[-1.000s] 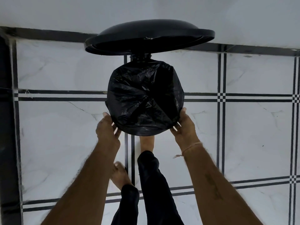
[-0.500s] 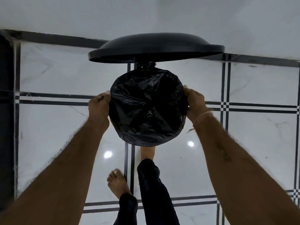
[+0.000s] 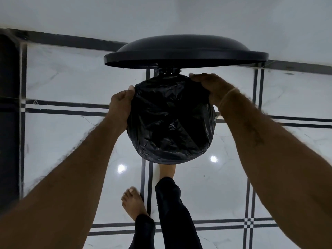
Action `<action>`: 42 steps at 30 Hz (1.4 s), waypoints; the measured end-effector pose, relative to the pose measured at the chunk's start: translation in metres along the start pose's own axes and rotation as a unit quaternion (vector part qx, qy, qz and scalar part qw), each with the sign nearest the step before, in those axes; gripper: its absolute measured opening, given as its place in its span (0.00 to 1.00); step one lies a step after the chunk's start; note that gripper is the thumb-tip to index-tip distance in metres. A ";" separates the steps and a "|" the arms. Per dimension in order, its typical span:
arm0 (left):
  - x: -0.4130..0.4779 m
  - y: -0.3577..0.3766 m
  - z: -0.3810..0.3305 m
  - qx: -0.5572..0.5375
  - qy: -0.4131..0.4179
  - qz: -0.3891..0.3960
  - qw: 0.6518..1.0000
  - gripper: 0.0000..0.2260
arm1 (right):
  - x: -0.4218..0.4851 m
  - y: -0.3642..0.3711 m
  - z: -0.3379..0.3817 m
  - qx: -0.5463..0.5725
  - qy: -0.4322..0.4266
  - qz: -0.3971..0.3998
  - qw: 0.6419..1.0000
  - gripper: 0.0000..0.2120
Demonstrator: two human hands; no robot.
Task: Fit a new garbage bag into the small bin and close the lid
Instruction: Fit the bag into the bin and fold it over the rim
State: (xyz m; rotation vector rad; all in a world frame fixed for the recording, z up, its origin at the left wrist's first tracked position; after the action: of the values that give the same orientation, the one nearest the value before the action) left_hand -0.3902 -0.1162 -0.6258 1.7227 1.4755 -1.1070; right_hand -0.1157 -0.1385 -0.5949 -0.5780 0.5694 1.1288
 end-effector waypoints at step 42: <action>0.012 0.001 0.026 -0.101 0.082 0.012 0.991 0.23 | -0.074 0.113 -0.076 -0.099 -0.145 0.094 0.980 0.20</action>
State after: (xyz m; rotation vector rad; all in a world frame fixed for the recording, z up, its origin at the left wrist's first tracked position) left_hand -0.3945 -0.1328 -0.6488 1.7162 1.6012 -0.7891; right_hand -0.2554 -0.2033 -0.6144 -0.5240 0.2643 1.4312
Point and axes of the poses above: each hand's wrist, its own x-axis towards the middle knuckle, its own y-axis out of the palm, z = x × y, the point moved 2 cm from there along x, towards the middle knuckle, and after that the axes turned 15 degrees about -y, right-handed, at the moved point
